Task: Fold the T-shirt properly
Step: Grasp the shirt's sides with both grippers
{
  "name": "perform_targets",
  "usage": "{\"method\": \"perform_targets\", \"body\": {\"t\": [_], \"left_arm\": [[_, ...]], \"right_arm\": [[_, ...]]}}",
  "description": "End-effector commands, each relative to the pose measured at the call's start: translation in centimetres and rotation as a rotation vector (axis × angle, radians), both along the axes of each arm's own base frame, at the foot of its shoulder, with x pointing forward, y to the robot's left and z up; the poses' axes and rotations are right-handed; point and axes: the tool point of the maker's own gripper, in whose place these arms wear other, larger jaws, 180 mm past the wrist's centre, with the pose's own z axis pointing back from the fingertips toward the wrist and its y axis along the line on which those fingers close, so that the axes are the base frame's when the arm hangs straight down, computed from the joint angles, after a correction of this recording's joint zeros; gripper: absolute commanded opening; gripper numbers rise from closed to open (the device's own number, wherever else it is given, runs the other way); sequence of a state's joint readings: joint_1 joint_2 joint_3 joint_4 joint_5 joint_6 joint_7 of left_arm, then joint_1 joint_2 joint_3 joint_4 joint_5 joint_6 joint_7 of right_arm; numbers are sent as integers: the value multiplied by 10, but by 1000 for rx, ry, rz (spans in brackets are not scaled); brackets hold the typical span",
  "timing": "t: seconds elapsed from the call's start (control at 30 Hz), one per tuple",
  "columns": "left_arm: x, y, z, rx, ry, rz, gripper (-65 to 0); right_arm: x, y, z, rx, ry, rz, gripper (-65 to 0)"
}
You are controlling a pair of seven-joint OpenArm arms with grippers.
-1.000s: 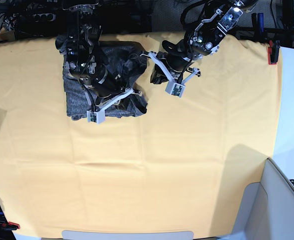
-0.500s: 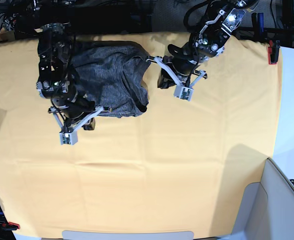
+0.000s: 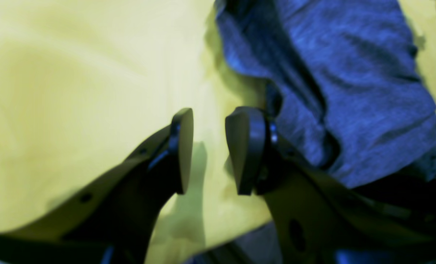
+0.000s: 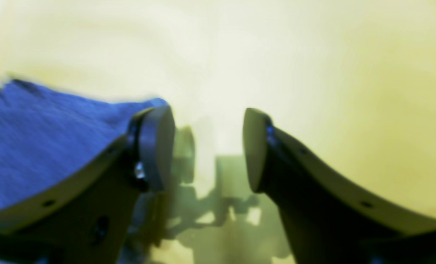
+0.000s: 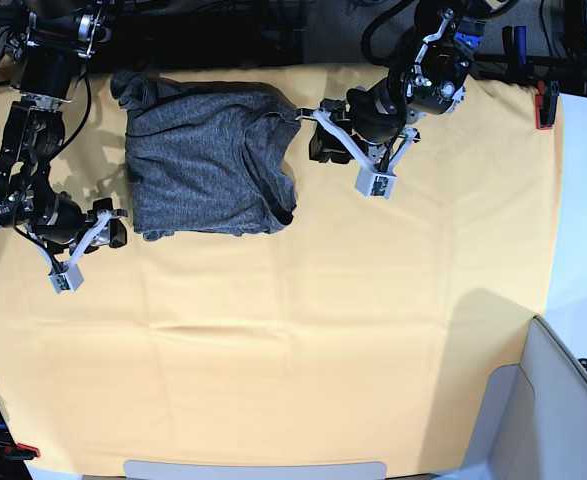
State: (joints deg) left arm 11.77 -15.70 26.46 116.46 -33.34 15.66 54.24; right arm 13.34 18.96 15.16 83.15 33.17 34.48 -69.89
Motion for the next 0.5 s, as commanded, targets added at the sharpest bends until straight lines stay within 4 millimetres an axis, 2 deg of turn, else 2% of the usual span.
{"method": "perform_targets", "body": {"t": [0.0, 0.2, 0.33, 0.47], "left_arm": [[7, -3, 11, -15, -40, 1, -456], [7, -7, 13, -32, -40, 7, -455], [6, -8, 12, -33, -36, 5, -455], [7, -13, 13, -49, -35, 8, -455]], "right_arm": [[12, -10, 17, -7, -54, 16, -306], [11, -16, -4, 122, 16, 25, -285], [13, -6, -16, 270, 52, -8, -285], [14, 4, -14, 371, 49, -16, -285]]}}
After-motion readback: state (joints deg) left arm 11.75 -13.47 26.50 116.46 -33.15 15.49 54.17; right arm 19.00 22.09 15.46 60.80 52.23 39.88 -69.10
